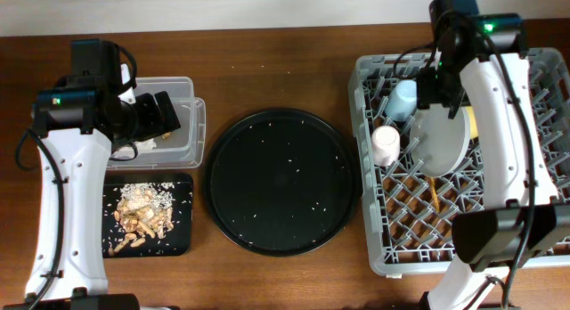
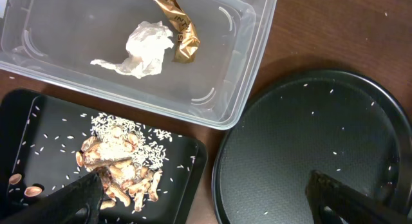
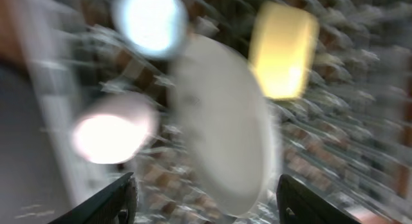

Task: Sort waste into correct bins and load items into the dishwasher rack

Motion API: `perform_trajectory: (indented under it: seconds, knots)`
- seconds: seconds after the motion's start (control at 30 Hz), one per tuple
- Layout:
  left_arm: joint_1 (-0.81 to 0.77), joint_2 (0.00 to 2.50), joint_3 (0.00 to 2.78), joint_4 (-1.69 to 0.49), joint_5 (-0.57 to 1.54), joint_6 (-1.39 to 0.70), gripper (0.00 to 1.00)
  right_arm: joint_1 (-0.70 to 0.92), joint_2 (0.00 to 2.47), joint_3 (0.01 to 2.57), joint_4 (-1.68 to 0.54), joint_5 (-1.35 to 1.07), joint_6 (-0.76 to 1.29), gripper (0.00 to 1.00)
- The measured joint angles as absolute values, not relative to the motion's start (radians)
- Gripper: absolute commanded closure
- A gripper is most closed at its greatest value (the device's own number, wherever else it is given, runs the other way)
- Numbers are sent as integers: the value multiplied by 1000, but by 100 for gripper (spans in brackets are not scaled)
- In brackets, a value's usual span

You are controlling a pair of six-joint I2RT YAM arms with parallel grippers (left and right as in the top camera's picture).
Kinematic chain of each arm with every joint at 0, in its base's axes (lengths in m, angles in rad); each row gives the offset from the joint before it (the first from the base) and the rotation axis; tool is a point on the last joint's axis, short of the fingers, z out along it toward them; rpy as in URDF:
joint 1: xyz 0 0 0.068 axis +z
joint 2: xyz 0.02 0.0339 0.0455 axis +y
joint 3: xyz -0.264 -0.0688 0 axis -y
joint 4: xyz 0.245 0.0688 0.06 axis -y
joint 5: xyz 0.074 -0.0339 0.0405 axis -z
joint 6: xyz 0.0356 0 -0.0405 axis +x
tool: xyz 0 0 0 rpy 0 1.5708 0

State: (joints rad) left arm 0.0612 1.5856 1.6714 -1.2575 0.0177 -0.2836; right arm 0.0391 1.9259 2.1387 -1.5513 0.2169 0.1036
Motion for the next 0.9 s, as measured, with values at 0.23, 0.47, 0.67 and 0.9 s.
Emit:
perform_trajectory:
  seconds: [0.23, 0.47, 0.67, 0.9]
  knots:
    - [61, 1586, 1671, -1257, 18, -284, 0, 39, 1925, 2183, -1525, -161, 105, 2]
    - [61, 1586, 1671, -1258, 18, -284, 0, 39, 1926, 2183, -1525, -232, 104, 2]
    - [61, 1586, 1671, -1257, 18, -284, 0, 39, 1926, 2183, -1525, -239, 105, 2]
    - [61, 1586, 1671, -1258, 18, -284, 0, 45, 1925, 2183, -1525, -238, 105, 1]
